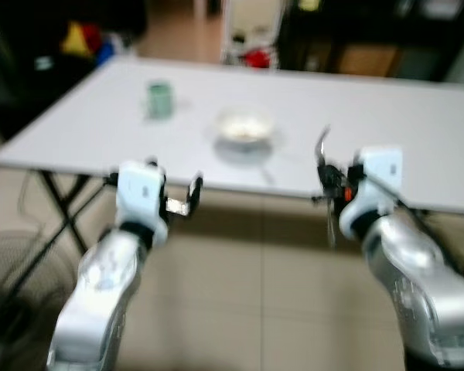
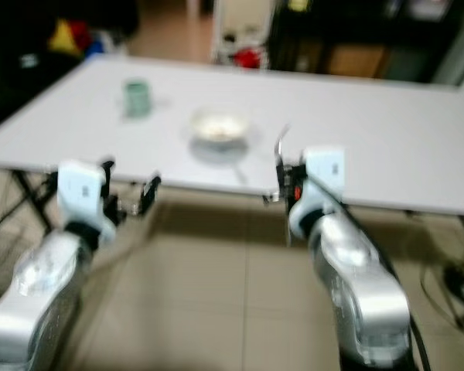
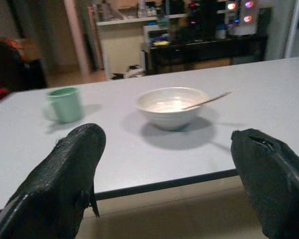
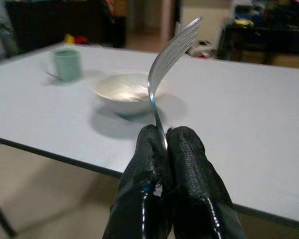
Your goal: Setting the table
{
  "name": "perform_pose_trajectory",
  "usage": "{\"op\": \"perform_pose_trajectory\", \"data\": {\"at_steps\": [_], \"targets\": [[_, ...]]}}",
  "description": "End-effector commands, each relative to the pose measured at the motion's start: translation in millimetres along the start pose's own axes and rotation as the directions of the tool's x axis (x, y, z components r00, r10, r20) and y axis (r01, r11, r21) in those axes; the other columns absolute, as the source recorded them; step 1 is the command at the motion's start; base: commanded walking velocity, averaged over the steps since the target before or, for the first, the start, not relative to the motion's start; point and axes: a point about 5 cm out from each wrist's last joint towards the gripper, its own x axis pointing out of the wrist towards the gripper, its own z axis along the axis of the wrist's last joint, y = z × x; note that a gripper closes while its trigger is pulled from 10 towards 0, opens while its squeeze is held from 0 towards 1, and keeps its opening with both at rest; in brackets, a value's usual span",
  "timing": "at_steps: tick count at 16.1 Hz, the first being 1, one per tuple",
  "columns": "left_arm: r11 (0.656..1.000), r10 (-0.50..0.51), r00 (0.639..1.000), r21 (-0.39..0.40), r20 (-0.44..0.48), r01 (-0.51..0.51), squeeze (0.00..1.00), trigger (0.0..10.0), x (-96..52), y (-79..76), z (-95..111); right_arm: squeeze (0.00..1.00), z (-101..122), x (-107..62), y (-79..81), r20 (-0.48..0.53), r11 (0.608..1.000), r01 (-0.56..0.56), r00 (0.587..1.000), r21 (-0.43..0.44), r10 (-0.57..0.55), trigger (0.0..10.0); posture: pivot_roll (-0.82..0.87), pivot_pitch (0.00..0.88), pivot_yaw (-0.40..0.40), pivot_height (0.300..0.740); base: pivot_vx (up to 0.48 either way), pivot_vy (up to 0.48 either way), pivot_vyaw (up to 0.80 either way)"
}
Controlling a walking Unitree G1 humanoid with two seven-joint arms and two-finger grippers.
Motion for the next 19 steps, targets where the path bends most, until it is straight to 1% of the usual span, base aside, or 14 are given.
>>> {"op": "perform_pose_trajectory", "data": {"at_steps": [1, 19], "targets": [[1.000, 0.009, 1.000, 0.020, 0.010, -0.009, 0.00, 10.0, -1.4, 3.2, 2.9, 0.00, 7.2, 0.2, 1.4, 0.029, 1.000, -0.007, 1.000, -0.005, 0.007, 10.0, 0.09, 0.000, -0.007, 0.740, 0.352, 0.000, 0.00], [0.999, -0.029, 0.999, 0.027, 0.027, 0.028, 0.00, 10.0, 3.6, -1.3, 4.3, 0.00, 8.3, 3.1, 5.5, 0.034, 0.999, -0.037, 0.999, -0.011, 0.037, 10.0, 0.09, 0.000, 0.001, 0.740, 0.350, 0.000, 0.00]]}}
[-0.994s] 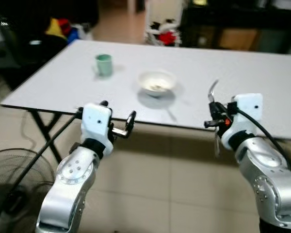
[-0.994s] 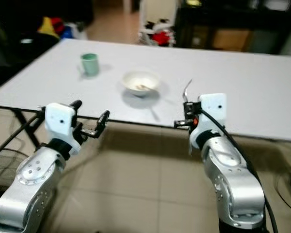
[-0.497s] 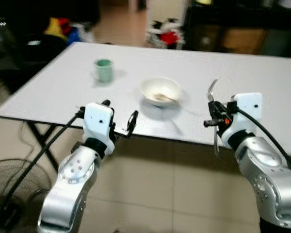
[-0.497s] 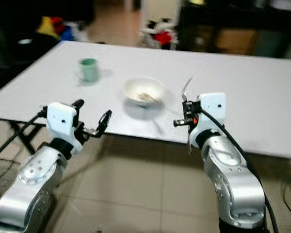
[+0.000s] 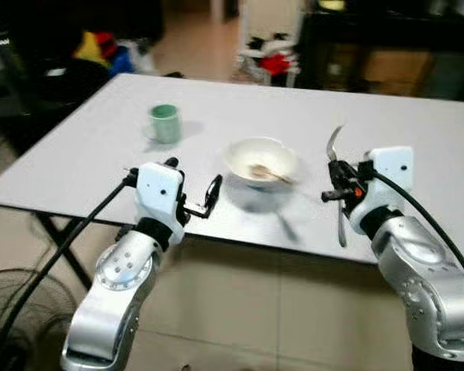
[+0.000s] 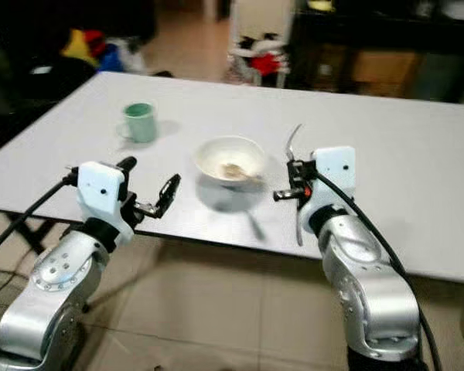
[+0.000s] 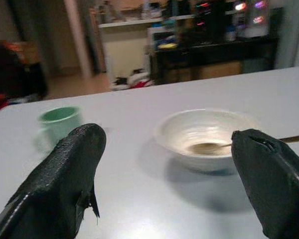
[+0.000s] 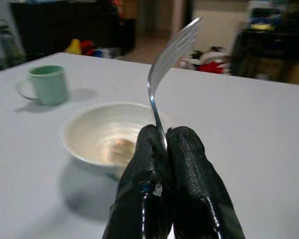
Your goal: Setting the table
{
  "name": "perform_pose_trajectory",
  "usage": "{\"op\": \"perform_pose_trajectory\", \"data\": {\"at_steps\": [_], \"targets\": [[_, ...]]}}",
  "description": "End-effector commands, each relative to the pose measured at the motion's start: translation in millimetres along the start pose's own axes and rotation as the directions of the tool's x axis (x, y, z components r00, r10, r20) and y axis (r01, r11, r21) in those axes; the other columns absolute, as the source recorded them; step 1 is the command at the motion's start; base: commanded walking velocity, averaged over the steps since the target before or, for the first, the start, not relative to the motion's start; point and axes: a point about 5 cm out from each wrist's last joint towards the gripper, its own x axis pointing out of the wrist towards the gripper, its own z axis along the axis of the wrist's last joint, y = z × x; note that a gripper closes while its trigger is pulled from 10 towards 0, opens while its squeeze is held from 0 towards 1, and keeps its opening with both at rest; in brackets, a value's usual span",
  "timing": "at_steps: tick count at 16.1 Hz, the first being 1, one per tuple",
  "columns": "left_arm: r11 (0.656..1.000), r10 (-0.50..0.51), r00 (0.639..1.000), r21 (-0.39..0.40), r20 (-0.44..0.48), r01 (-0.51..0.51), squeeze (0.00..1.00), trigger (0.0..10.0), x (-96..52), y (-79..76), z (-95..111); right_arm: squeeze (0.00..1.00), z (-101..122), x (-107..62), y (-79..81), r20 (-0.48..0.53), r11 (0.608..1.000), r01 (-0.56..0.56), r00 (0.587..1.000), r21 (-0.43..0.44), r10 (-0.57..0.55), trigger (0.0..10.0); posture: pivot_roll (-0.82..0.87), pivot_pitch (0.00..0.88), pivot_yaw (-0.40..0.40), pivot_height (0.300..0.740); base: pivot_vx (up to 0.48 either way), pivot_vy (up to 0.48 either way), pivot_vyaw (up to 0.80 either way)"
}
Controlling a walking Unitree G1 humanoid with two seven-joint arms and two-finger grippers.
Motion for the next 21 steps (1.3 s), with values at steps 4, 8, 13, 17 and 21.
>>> {"op": "perform_pose_trajectory", "data": {"at_steps": [4, 8, 13, 17, 21], "targets": [[1.000, 0.004, 1.000, 0.016, 0.010, -0.004, 0.00, 10.0, 0.6, 4.7, 2.7, 0.00, 4.9, 1.8, 3.8, 0.019, 1.000, -0.022, 1.000, -0.011, 0.023, 10.0, 0.09, 0.000, 0.001, 0.740, 0.349, 0.000, 0.00], [1.000, -0.005, 1.000, 0.022, 0.013, 0.005, 0.00, 10.0, 1.0, 3.3, 3.0, 0.00, 5.0, 2.4, 3.4, 0.020, 1.000, -0.025, 0.999, -0.012, 0.026, 10.0, 0.10, 0.000, 0.003, 0.740, 0.351, 0.000, 0.00], [1.000, -0.009, 1.000, 0.027, 0.006, 0.009, 0.00, 10.0, 2.6, 3.4, 2.1, 0.00, 6.5, 4.2, 1.2, 0.021, 0.999, -0.030, 0.999, -0.023, 0.031, 10.0, 0.09, 0.000, 0.007, 0.740, 0.343, 0.000, 0.00], [0.997, -0.052, 0.999, 0.055, -0.014, 0.053, 0.00, 10.0, 6.8, 2.5, 1.4, 0.00, 10.8, 11.2, -5.5, 0.007, 0.996, -0.046, 0.999, -0.080, 0.046, 10.0, 0.11, 0.000, 0.024, 0.740, 0.000, 0.000, 0.00], [0.996, -0.058, 0.998, 0.069, -0.023, 0.059, 0.00, 10.0, 4.0, 3.3, 2.4, 0.00, 5.6, 12.9, -10.7, -0.042, 0.991, -0.074, 0.997, -0.109, 0.070, 10.0, 0.13, 0.000, 0.004, 0.740, 0.000, 0.000, 0.00]]}}
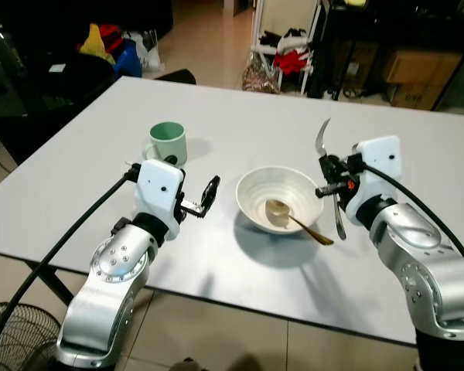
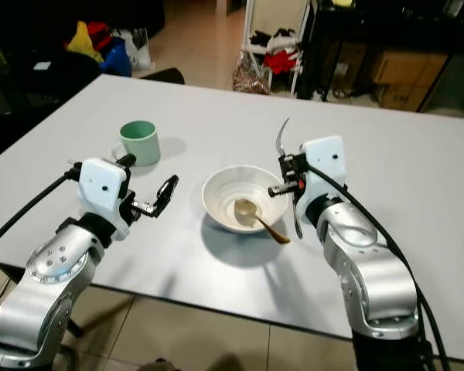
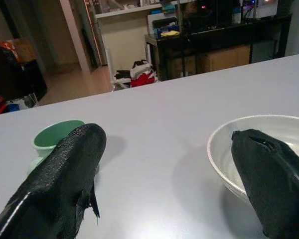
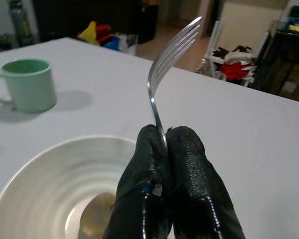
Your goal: Setting the table
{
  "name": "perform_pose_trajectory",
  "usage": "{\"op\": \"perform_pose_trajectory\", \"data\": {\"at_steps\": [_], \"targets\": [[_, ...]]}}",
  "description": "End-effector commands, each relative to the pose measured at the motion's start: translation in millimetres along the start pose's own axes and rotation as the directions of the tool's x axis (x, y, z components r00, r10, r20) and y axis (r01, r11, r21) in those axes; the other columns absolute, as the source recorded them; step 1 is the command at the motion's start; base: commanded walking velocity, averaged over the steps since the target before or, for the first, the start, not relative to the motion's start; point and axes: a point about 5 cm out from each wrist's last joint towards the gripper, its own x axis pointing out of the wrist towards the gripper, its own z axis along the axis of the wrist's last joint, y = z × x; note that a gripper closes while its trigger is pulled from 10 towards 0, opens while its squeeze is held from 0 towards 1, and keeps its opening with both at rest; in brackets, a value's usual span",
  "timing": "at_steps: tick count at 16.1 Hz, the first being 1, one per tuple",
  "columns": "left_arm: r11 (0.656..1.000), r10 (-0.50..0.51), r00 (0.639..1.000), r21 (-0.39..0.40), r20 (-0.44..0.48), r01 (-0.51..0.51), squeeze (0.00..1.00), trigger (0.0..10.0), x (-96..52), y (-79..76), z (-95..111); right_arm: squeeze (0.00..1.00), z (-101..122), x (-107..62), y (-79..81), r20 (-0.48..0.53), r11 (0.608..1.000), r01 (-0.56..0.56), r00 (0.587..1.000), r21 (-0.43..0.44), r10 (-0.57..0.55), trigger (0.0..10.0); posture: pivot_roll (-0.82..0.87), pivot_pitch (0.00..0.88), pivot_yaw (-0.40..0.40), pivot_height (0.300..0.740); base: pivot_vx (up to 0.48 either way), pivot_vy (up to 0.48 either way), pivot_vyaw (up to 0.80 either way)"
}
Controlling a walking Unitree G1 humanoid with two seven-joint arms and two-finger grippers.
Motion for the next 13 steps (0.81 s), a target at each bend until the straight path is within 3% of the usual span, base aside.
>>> {"op": "perform_pose_trajectory", "data": {"at_steps": [1, 10, 13], "targets": [[1.000, -0.024, 1.000, 0.013, -0.008, 0.024, 0.00, 10.0, -1.7, -2.6, 1.1, 0.00, -2.3, 2.3, -0.1, -0.031, 0.999, -0.023, 0.999, -0.030, 0.022, 10.0, 0.13, 0.000, 0.003, 0.740, 0.000, 0.000, 0.00], [0.984, -0.163, 0.985, 0.067, -0.047, 0.166, 0.00, 10.0, -2.0, -17.0, -2.4, 0.00, 0.7, 22.3, -31.2, -0.155, 0.971, -0.092, 0.986, -0.221, 0.058, 10.0, 0.11, 0.000, 0.006, 0.740, 0.000, 0.000, 0.00], [0.972, -0.216, 0.974, 0.084, -0.067, 0.221, 0.00, 10.0, -2.2, -20.2, -3.9, 0.00, 3.8, 27.4, -31.9, -0.182, 0.967, -0.158, 0.976, -0.201, 0.122, 10.0, 0.11, 0.000, 0.015, 0.740, 0.000, 0.000, 0.00]]}}
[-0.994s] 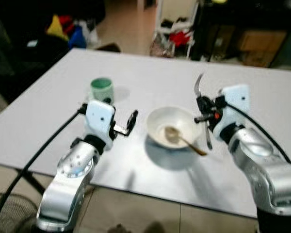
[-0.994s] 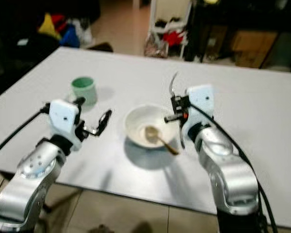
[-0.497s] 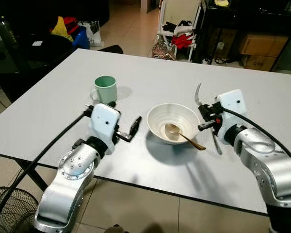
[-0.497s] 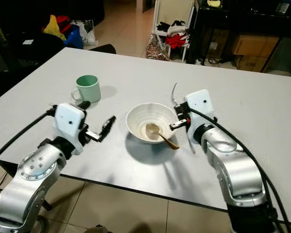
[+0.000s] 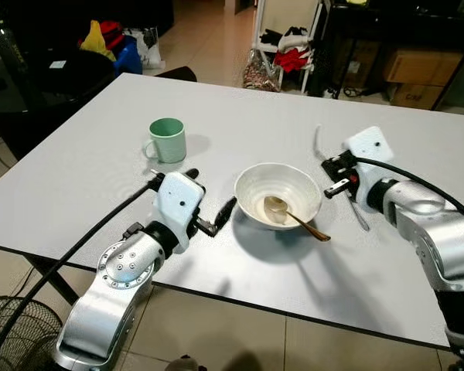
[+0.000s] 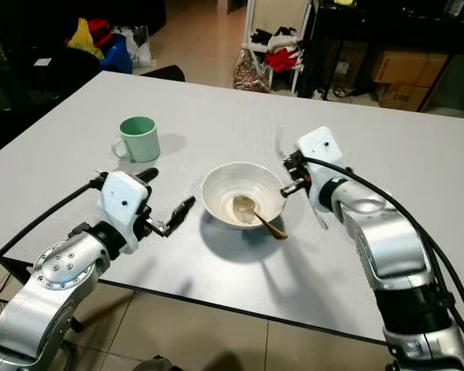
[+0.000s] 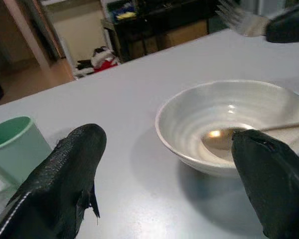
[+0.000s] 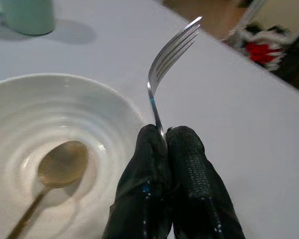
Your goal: Setting the table
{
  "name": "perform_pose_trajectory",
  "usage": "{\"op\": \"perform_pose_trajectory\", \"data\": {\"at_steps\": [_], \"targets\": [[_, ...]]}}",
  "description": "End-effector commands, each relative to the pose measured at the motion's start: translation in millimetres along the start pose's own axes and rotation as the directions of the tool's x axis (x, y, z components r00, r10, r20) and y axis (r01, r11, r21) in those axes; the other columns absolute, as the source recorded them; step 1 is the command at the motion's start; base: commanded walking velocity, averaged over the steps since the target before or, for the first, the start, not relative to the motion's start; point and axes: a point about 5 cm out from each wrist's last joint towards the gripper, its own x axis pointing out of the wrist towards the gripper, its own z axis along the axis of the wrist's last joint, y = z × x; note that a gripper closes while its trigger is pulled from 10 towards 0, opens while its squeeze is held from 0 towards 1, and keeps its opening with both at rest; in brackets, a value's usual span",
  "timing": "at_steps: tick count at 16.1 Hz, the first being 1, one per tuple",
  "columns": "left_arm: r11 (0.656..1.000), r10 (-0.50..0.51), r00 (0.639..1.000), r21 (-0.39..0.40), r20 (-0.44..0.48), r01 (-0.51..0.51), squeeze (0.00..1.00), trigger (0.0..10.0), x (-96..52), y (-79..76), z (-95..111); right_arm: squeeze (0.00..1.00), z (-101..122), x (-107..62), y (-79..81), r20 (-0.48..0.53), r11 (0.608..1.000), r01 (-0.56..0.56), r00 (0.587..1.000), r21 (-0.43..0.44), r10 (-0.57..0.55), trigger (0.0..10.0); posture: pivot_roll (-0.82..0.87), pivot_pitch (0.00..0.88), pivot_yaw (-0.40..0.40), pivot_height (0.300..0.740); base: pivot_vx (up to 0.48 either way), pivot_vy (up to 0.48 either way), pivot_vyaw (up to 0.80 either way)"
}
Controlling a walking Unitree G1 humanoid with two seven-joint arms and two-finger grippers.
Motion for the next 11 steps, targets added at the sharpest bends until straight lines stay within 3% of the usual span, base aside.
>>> {"op": "perform_pose_trajectory", "data": {"at_steps": [1, 9, 11], "targets": [[0.999, -0.037, 0.999, 0.019, -0.012, 0.037, 0.00, 10.0, -0.5, -2.5, 1.1, 0.00, 5.1, 1.4, -2.4, -0.003, 0.999, -0.036, 0.999, -0.028, 0.036, 10.0, 0.11, 0.000, 0.023, 0.740, 0.000, 0.000, 0.00], [0.996, -0.085, 0.996, 0.022, -0.035, 0.086, 0.00, 10.0, -5.7, -7.4, -0.5, 0.00, -1.4, 2.1, 9.5, -0.049, 0.990, -0.140, 0.989, -0.020, 0.139, 10.0, 0.13, 0.000, 0.013, 0.740, 0.000, 0.000, 0.00], [0.993, -0.112, 0.993, 0.020, -0.044, 0.113, 0.00, 10.0, -6.9, -10.5, -1.8, 0.00, -3.5, 1.8, 11.2, -0.062, 0.987, -0.153, 0.987, -0.052, 0.149, 10.0, 0.13, 0.000, 0.017, 0.740, 0.000, 0.000, 0.00]]}}
